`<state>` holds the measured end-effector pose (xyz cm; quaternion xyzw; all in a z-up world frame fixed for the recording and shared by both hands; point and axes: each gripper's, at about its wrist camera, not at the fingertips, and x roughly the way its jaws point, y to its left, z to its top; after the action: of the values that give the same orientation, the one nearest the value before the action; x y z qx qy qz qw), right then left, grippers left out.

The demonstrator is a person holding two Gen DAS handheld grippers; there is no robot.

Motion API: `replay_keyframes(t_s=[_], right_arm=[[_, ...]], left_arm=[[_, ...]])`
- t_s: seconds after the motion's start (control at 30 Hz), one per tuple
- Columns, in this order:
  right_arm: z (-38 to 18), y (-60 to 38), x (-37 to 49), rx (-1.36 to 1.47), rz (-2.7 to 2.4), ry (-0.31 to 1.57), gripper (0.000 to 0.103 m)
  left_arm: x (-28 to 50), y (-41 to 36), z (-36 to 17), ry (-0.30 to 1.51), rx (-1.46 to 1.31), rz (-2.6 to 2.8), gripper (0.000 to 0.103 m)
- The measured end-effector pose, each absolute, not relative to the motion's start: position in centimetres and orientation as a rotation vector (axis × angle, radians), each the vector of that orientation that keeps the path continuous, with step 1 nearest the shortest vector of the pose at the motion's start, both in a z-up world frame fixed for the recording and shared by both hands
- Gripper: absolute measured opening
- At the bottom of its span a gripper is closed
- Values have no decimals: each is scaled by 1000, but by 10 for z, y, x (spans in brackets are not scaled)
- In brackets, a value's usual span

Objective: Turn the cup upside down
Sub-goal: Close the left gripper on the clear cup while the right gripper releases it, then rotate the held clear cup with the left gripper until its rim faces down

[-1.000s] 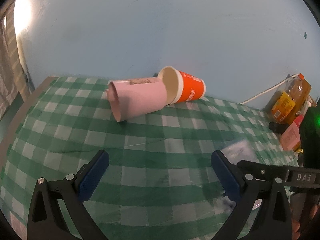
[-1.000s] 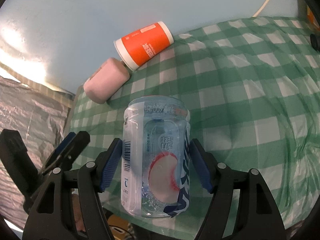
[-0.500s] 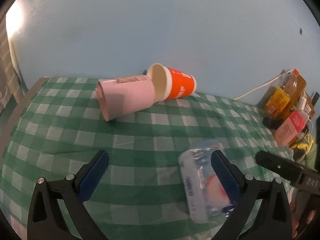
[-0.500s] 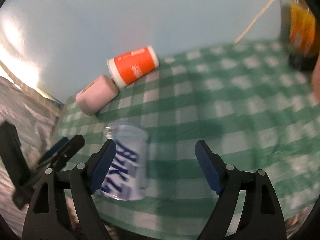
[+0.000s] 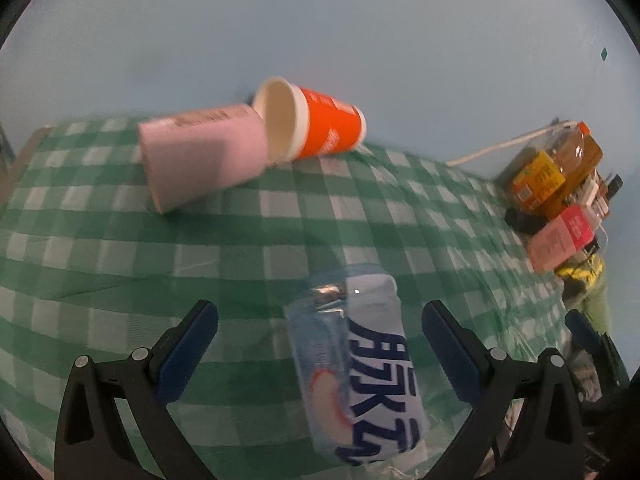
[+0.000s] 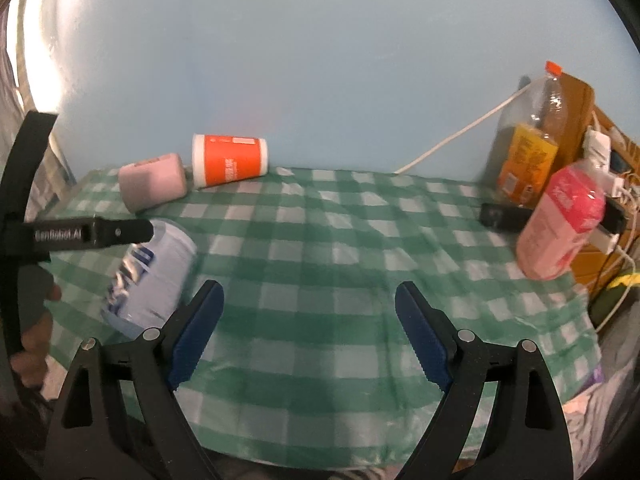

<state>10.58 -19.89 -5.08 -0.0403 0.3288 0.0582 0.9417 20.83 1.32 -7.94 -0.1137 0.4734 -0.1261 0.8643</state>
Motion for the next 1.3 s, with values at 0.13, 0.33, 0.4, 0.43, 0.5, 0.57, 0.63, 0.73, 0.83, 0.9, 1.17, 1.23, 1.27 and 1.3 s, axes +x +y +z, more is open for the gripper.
replay_keyframes(t_s=[0.13,0.33,0.4,0.43,0.5,0.57,0.63,0.73,0.83,0.9,1.17,1.23,1.27,1.3], right_arm=[[-54,-199,99,-109,118,669,87],[-59,-200,96,-102,132,680,87],[-61,-198,96,-106,132,683,87],[-62,-197,96,-112,133,684,87],[-62,-194,96,-121,140,682,87],[-59,-192,96,-134,130,668,87],[-57,-191,95,-143,120,656,87],[-54,-191,94,-136,123,649,87],[-56,-191,94,-132,129,652,87],[-59,-191,95,-130,133,660,87],[-62,-194,99,-104,133,678,87],[-63,-195,99,-97,131,679,87],[-63,-194,99,-96,131,680,87],[-63,-195,99,-95,133,681,87]], left_arm=[[214,3,-84,1032,-191,-265,103],[226,-12,-90,1124,-98,-291,103],[230,-17,-90,1140,-95,-311,103],[233,-20,-91,1154,-91,-316,103],[235,-24,-92,1165,-80,-327,103],[236,-29,-94,1176,-53,-324,103],[238,-34,-97,1185,-20,-325,103],[243,-36,-103,1222,-6,-334,103],[245,-33,-107,1230,-24,-340,96],[245,-31,-106,1216,-38,-352,78],[231,-31,-90,1102,-14,-357,77],[224,-30,-78,1040,0,-341,77],[222,-30,-73,1010,4,-337,77],[218,-29,-65,966,10,-329,77]])
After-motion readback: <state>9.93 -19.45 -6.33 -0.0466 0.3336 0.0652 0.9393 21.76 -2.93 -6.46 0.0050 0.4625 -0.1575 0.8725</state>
